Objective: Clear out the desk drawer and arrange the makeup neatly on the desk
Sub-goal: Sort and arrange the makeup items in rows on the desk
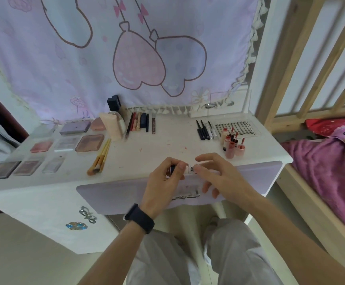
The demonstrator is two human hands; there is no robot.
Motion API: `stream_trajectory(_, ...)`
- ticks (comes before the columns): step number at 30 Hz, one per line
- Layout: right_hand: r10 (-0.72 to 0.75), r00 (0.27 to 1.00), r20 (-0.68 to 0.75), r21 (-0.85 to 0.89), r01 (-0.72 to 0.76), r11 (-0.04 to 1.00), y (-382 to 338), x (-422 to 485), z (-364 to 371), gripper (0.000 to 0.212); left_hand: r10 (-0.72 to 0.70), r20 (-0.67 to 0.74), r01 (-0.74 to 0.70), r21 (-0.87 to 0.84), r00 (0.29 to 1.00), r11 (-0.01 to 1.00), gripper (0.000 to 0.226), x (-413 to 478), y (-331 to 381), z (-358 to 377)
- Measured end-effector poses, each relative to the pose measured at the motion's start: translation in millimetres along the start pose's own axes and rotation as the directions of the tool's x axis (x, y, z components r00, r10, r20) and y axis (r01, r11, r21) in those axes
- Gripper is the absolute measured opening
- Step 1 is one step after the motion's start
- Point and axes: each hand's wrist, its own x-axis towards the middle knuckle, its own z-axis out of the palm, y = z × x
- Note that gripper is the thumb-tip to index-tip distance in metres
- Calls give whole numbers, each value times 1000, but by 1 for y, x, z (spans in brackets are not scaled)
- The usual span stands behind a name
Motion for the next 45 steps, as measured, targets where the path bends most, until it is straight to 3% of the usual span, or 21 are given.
stream_trajectory(3, 29, 1000, -4, -38, -29, 999, 1, 0, 1, 43, 17, 12, -17, 1, 1000, 1000, 29, -1, 0, 3)
stream_trajectory(7, -53, 999, -9, 3, 53, 999, 9, -1, -2, 4, 7, 9, -7, 14, 1000, 1000, 28, 0, 0, 3)
stream_trajectory(9, -78, 997, 4, 15, 78, 997, 10, -3, -3, 21, -12, -3, 12, 17, 1000, 1000, 24, 0, -1, 3)
stream_trajectory(13, 22, 1000, 2, 33, -22, 999, 6, -2, 0, 28, -13, 5, 13, 5, 1000, 1000, 30, -1, 0, 4)
stream_trajectory(18, -51, 998, -45, 26, 52, 998, 10, -3, -3, 7, -24, -3, 24, -6, 1000, 1000, 31, 0, 0, 0)
stream_trajectory(27, -154, 984, -91, -31, 152, 988, 10, -8, -3, 26, -95, -1, 95, -29, 995, 995, 15, 1, -5, -1)
stream_trajectory(34, -257, 959, -118, -268, 218, 938, 6, -12, -4, 31, -132, 15, 133, -109, 991, 985, 34, 4, -2, -4)
stream_trajectory(45, -293, 949, -118, -331, 241, 912, 7, -11, -11, 29, -193, 70, 203, -189, 979, 961, 49, 6, -2, -9)
